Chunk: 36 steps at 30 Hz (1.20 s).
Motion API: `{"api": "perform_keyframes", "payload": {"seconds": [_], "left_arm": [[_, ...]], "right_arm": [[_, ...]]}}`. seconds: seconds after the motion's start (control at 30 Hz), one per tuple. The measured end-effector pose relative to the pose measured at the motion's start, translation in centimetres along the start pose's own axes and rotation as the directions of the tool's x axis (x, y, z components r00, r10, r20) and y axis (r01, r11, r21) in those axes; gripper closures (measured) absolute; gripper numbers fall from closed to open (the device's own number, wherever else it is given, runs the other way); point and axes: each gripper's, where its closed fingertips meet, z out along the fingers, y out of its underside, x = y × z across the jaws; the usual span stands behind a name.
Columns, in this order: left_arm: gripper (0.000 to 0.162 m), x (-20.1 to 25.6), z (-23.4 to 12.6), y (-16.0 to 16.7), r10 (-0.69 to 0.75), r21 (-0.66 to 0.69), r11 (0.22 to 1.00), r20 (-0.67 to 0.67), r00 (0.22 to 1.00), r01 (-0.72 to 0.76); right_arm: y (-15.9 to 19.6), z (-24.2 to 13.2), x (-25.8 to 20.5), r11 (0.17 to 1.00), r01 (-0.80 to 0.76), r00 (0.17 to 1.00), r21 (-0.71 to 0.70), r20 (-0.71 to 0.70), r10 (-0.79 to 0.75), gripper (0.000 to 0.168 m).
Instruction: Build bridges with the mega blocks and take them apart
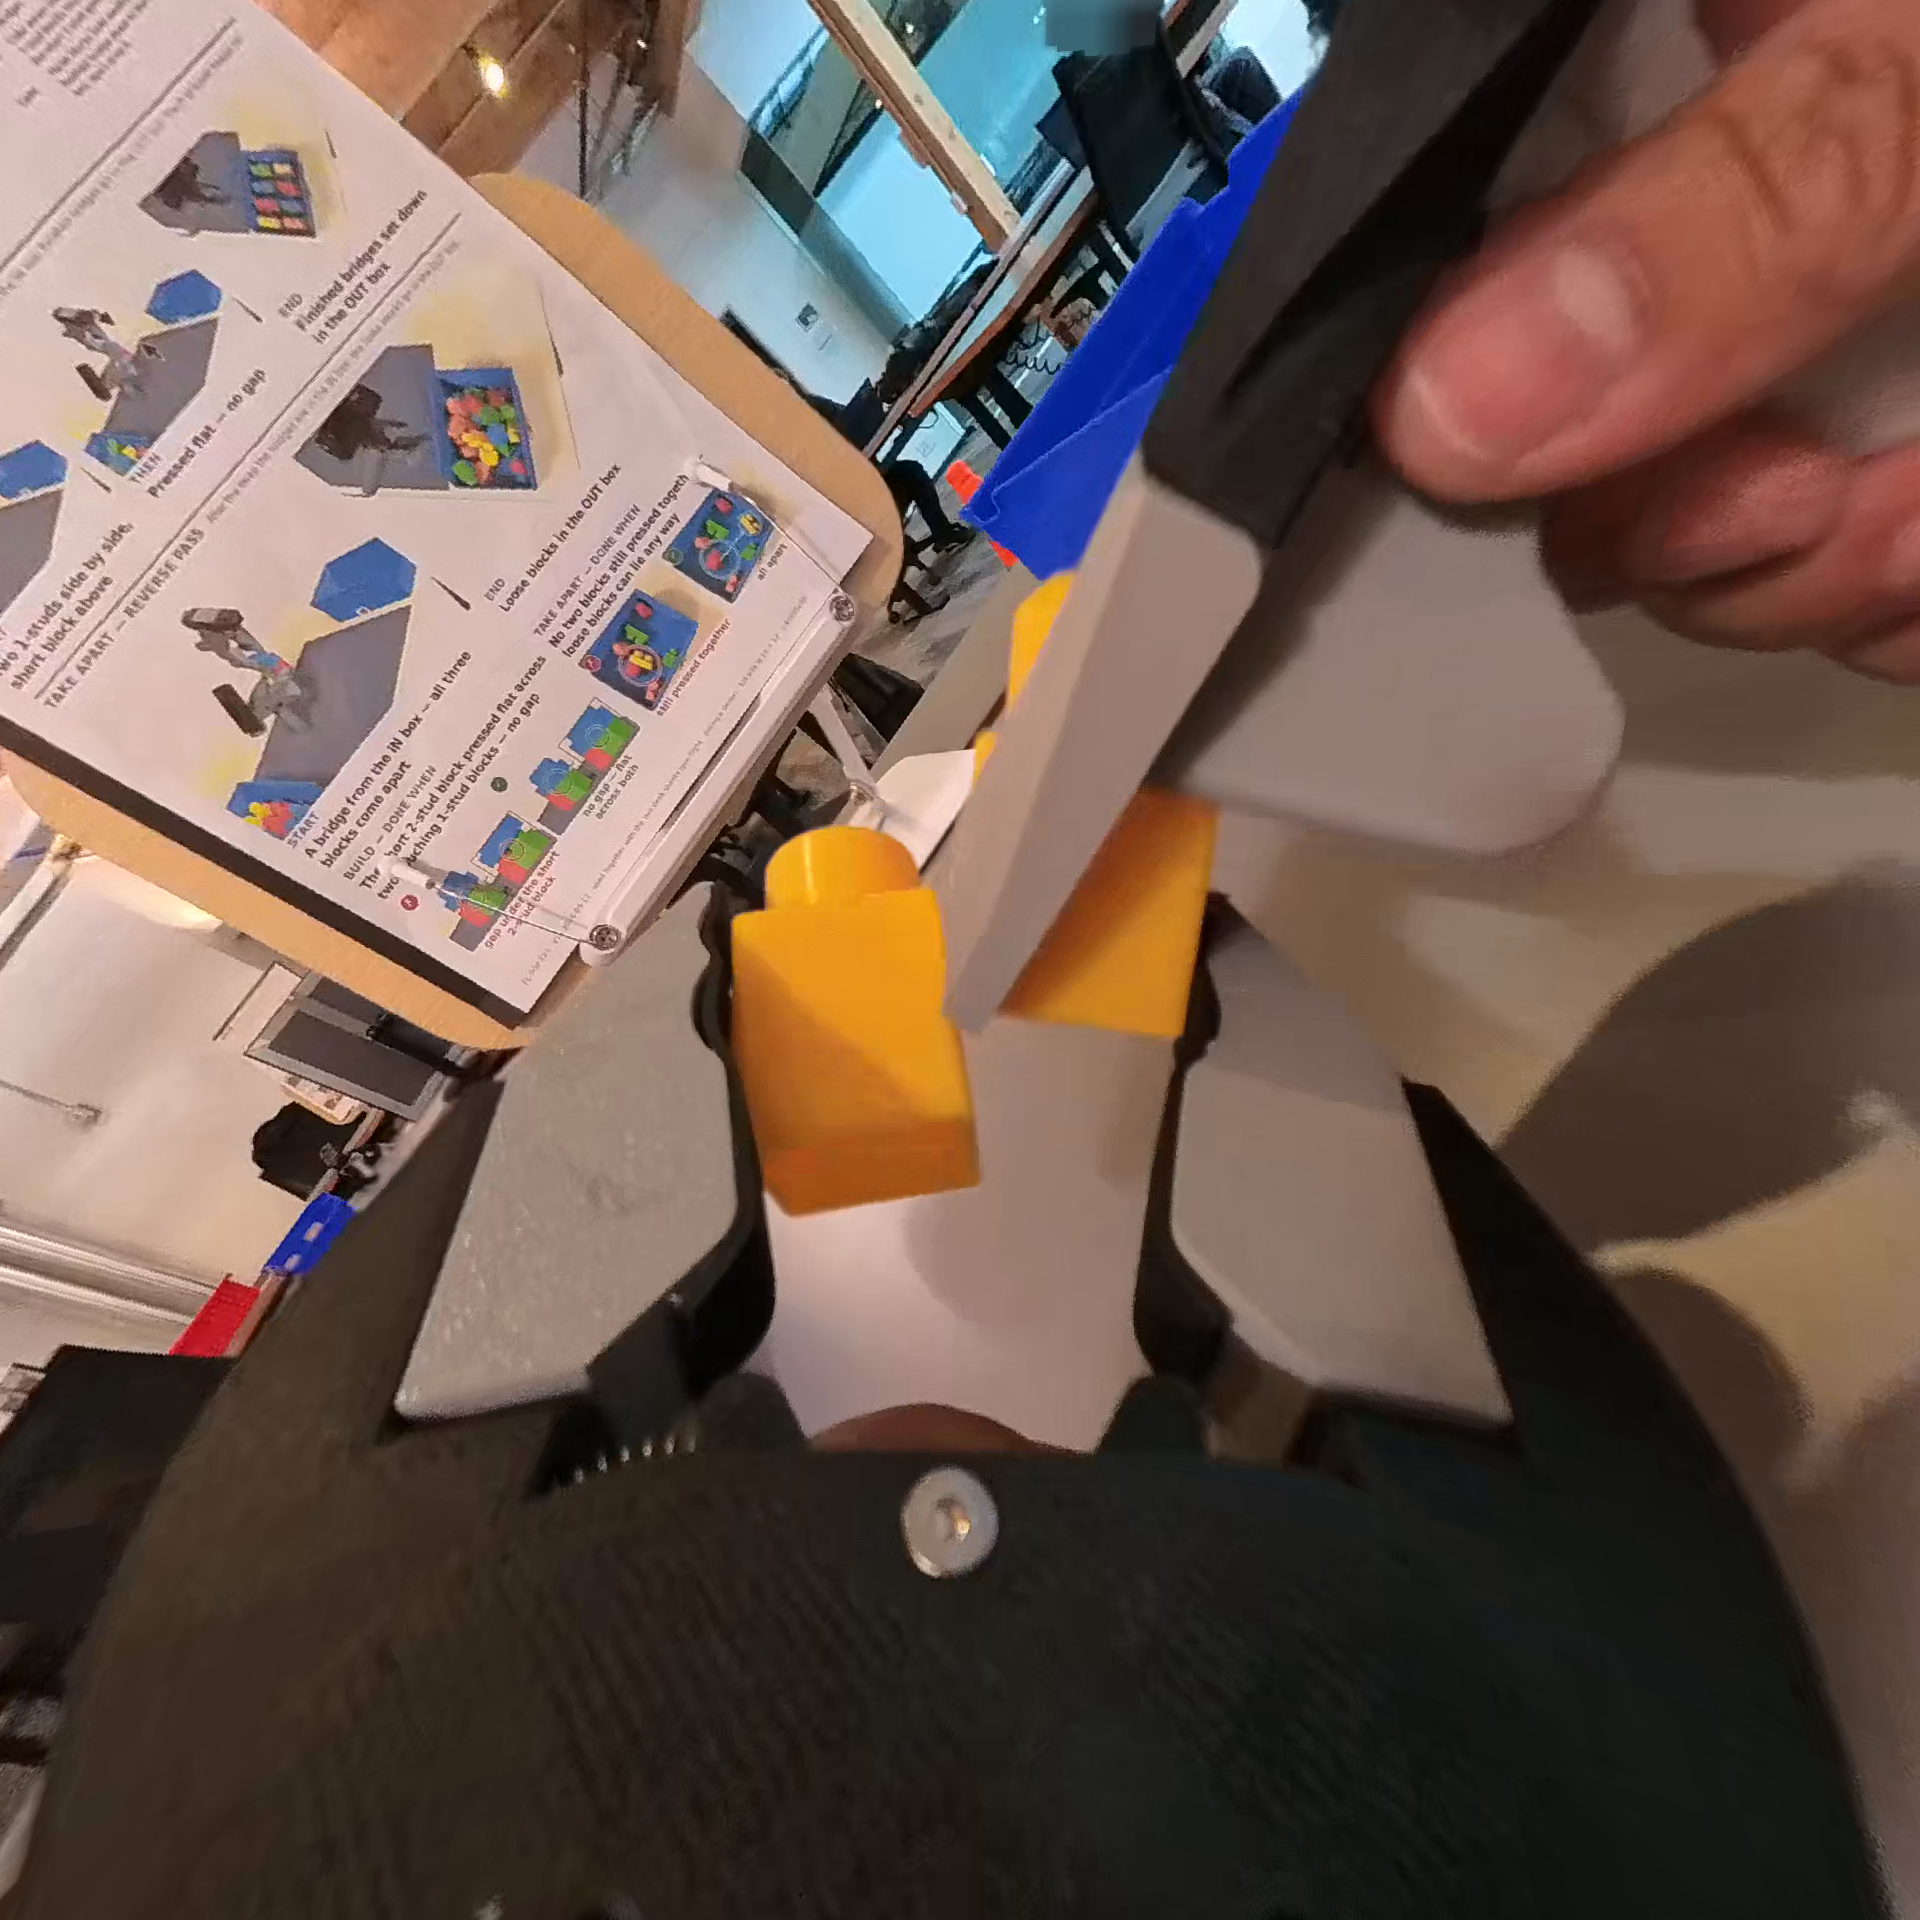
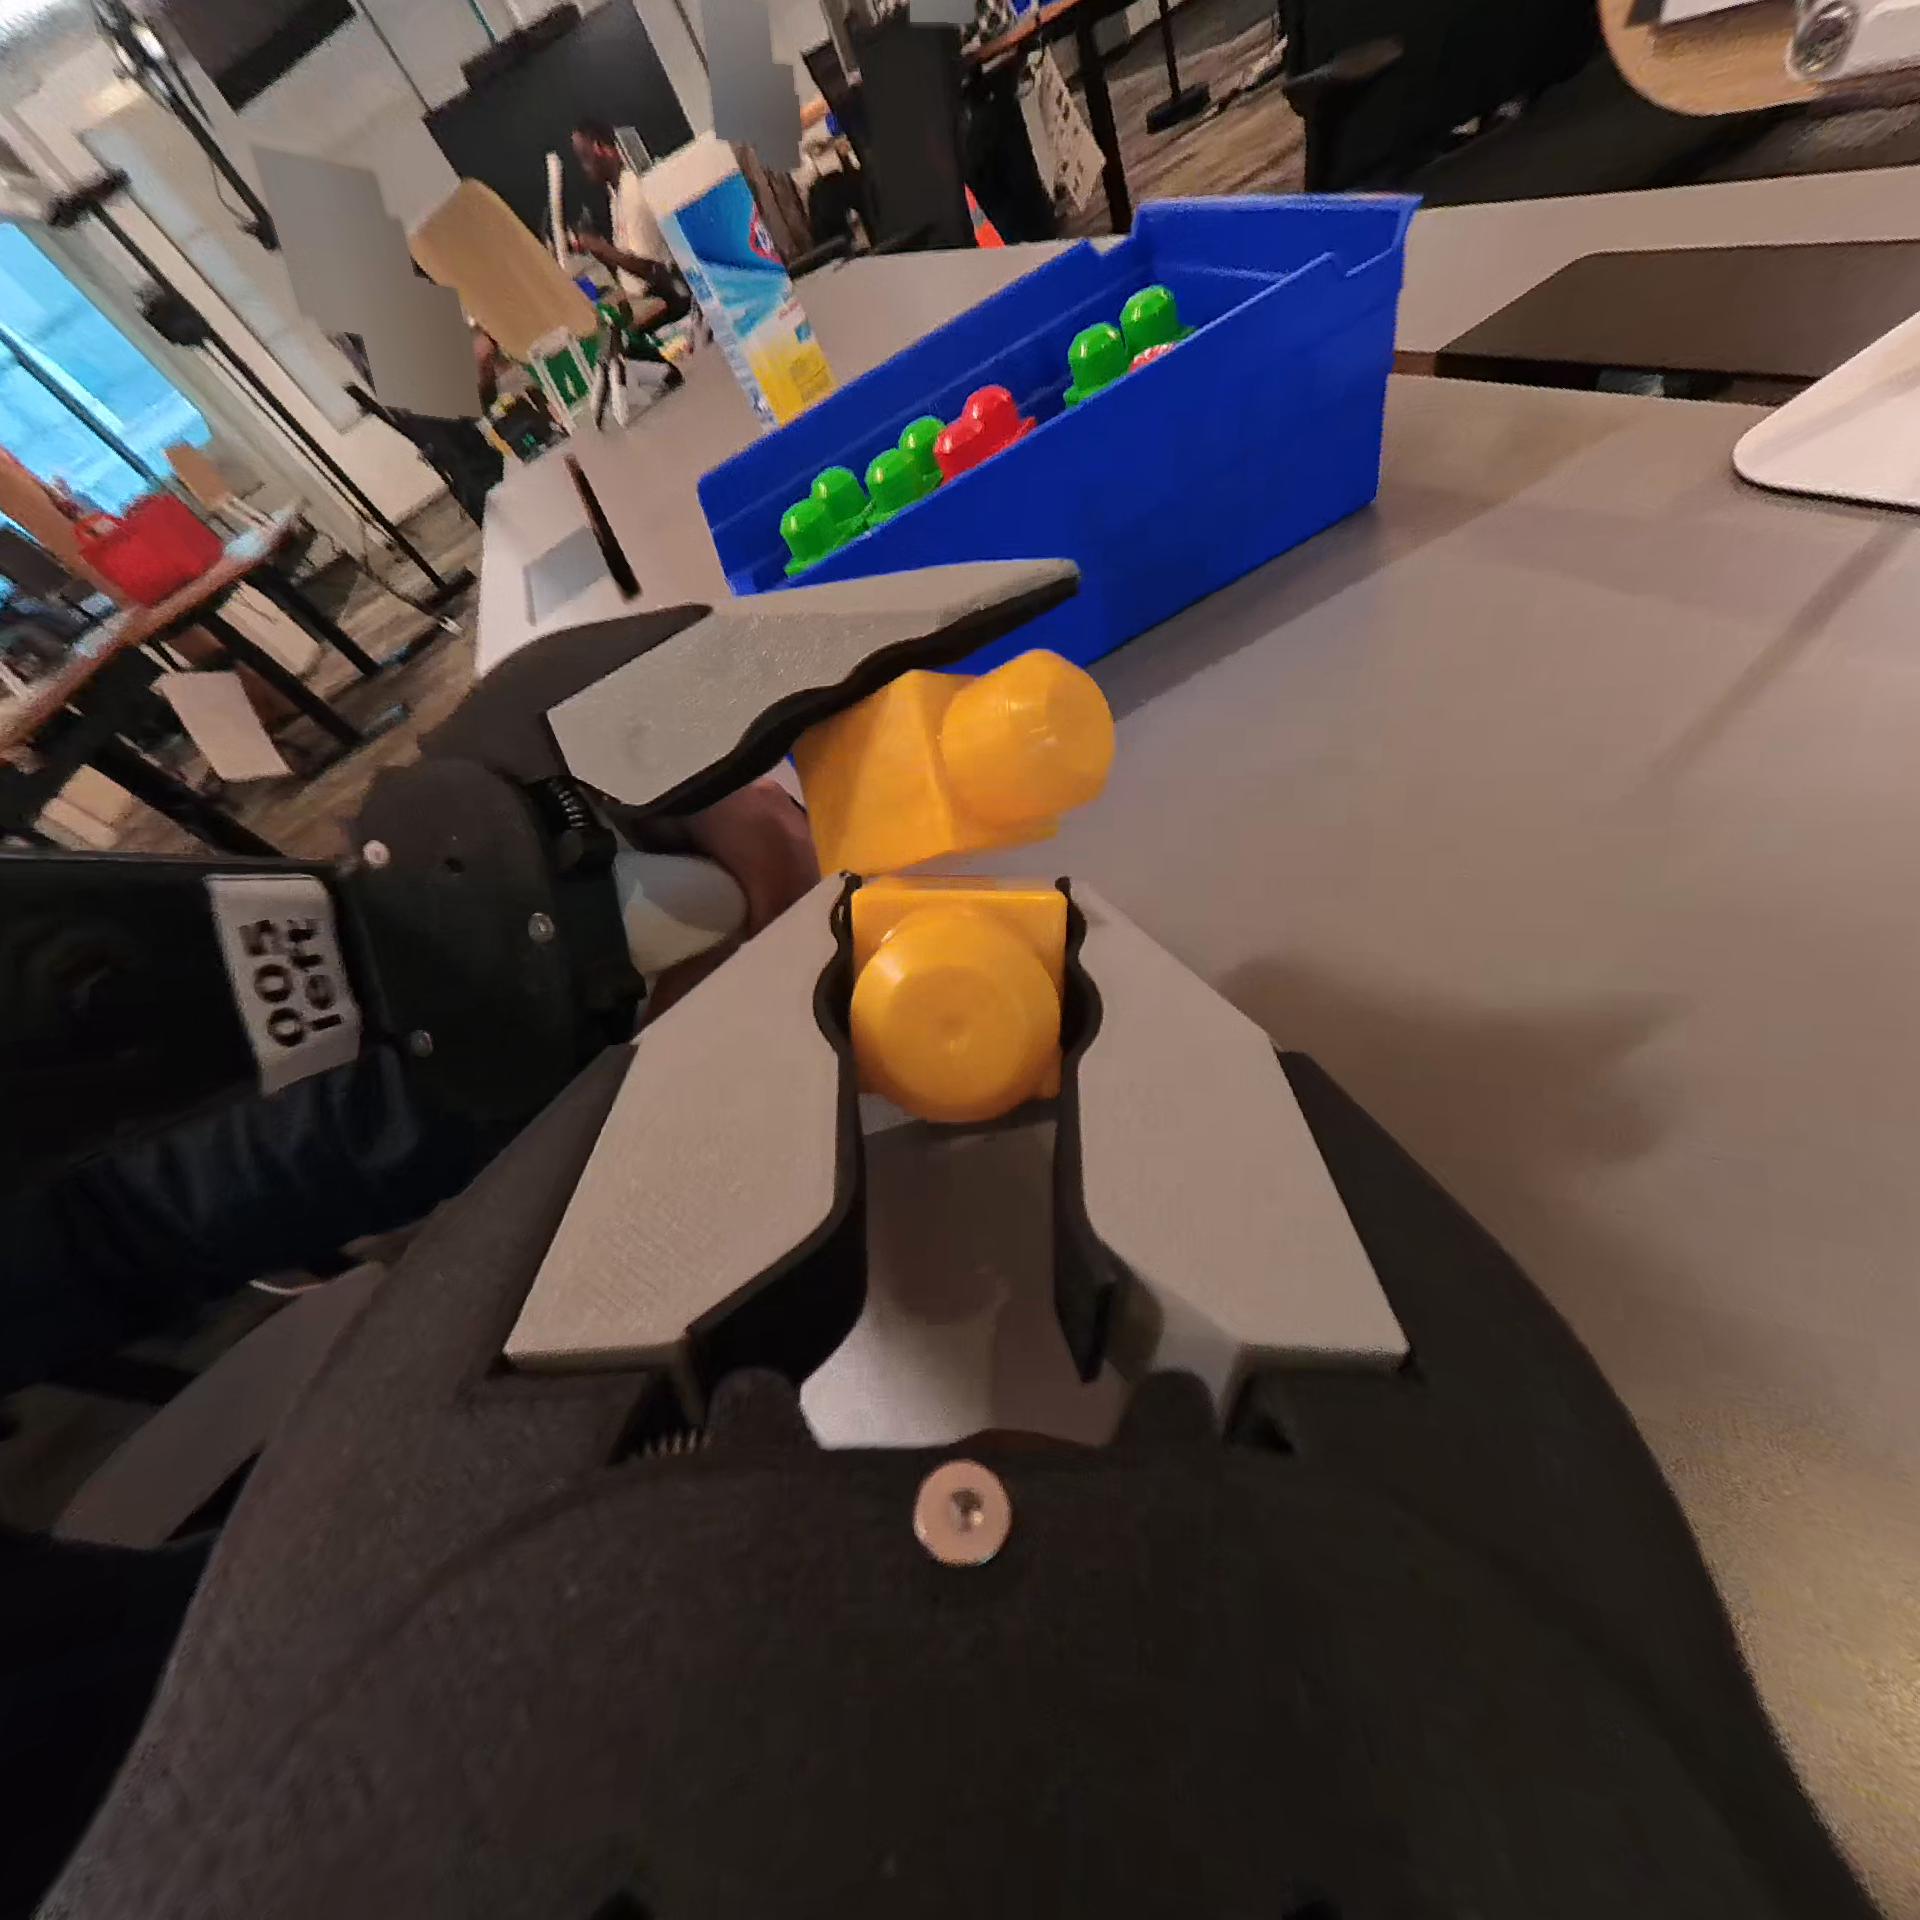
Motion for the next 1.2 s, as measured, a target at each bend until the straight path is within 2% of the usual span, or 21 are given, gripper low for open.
{"api": "perform_keyframes", "payload": {"seconds": [0.03,0.07,0.1,0.33,0.43,0.5,0.6,0.67,0.77,0.87,0.97,1.1,1.2], "left_arm": [[0.078,0.0,0.0,0.2,-0.017,-0.005,1.000,-0.006,1.000,0.017],[0.090,-0.1,-0.1,0.6,-0.031,-0.017,0.999,-0.010,0.999,0.031],[0.120,-0.2,-0.3,1.2,-0.037,-0.026,0.999,-0.014,0.999,0.037],[0.122,0.1,-0.5,2.3,-0.100,-0.048,0.994,-0.079,0.992,0.097],[0.122,0.5,-0.6,1.9,-0.095,-0.024,0.995,-0.104,0.990,0.094],[0.122,0.8,-0.8,1.7,-0.105,-0.013,0.995,-0.118,0.987,0.104],[0.122,1.0,-0.9,1.9,-0.115,-0.016,0.993,-0.129,0.985,0.114],[0.122,1.0,-1.1,1.6,-0.124,-0.003,0.992,-0.142,0.982,0.125],[0.121,1.4,-1.3,0.5,-0.146,0.040,0.987,-0.185,0.972,0.156],[0.122,2.8,-1.8,-1.2,-0.156,0.102,0.976,-0.279,0.947,0.191],[0.122,3.9,-2.1,-1.8,-0.109,0.122,0.981,-0.308,0.945,0.153],[0.122,4.3,-2.1,-1.5,-0.081,0.114,0.986,-0.310,0.947,0.122],[0.122,3.9,-2.2,-1.6,-0.095,0.124,0.983,-0.301,0.949,0.138]], "right_arm": [[-0.3,-0.4,0.0,0.999,-0.033,0.999,0.017,0.027,0.033,0.134],[-0.7,-0.8,-0.1,0.997,-0.069,0.996,0.038,0.060,0.066,0.134],[-1.3,-1.3,-0.1,0.993,-0.099,0.991,0.067,0.093,0.093,0.134],[-2.3,-2.6,1.3,0.985,-0.105,0.994,0.134,0.057,0.098,0.134],[-4.0,-3.9,1.2,0.972,-0.050,0.999,0.229,0.027,0.045,0.134],[-5.8,-6.0,1.7,0.943,0.038,0.997,0.330,-0.069,-0.016,0.134],[-8.8,-11.6,2.1,0.865,0.232,0.950,0.445,-0.295,-0.103,0.134],[-9.9,-15.6,3.4,0.854,0.309,0.888,0.418,-0.449,-0.101,0.134],[-9.7,-20.8,8.4,0.908,0.299,0.772,0.294,-0.634,-0.048,0.134],[-6.1,-22.7,14.2,0.990,0.079,0.711,0.116,-0.703,0.025,0.133],[-3.1,-22.9,17.5,1.000,-0.017,0.653,0.022,-0.757,0.028,0.125],[-3.1,-20.9,16.6,0.999,0.035,0.664,0.022,-0.748,-0.007,0.120],[-4.5,-17.5,11.9,0.993,0.102,0.778,0.060,-0.627,-0.042,0.122]]}}
